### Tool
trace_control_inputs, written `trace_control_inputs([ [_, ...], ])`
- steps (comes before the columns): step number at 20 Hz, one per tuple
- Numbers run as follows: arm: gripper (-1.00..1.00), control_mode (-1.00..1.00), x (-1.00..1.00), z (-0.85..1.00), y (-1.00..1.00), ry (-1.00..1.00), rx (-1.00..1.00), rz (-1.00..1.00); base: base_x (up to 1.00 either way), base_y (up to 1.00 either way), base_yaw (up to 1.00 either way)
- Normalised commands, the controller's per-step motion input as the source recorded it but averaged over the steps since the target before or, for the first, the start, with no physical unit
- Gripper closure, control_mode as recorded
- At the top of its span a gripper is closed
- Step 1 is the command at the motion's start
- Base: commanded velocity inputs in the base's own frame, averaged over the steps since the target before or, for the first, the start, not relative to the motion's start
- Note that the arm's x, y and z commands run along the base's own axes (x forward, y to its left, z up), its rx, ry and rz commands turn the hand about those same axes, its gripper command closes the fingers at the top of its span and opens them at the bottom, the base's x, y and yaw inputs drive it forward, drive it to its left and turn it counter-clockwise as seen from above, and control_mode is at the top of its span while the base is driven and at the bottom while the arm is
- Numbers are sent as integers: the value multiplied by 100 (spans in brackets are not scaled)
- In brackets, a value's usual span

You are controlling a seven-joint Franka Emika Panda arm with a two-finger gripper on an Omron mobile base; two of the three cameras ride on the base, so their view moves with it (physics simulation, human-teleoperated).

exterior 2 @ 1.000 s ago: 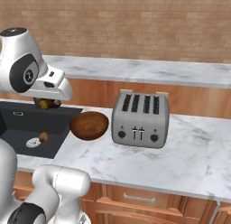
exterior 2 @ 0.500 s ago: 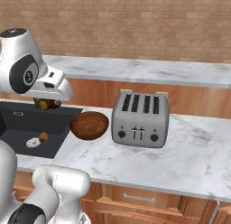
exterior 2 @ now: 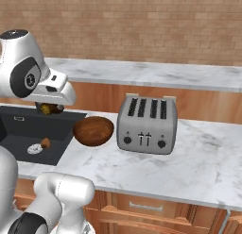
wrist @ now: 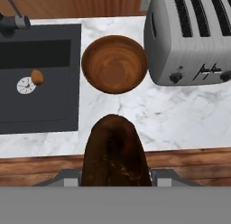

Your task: Pick the sweet potatos from the cabinet and place them in one bowl. Pick the potato from the sink and place it in the other bowl.

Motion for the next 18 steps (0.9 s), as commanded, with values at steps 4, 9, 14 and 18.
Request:
trace_control_inputs([
  [4,100,-100,45,0,0,0,0,1,0,0,0],
  [9,100,-100,54,-3,1,0,0,6,0,0,0],
  [14,100,-100,36,-15,5,0,0,7,0,0,0],
  [18,100,-100,11,-14,10,0,0,6,0,0,0],
])
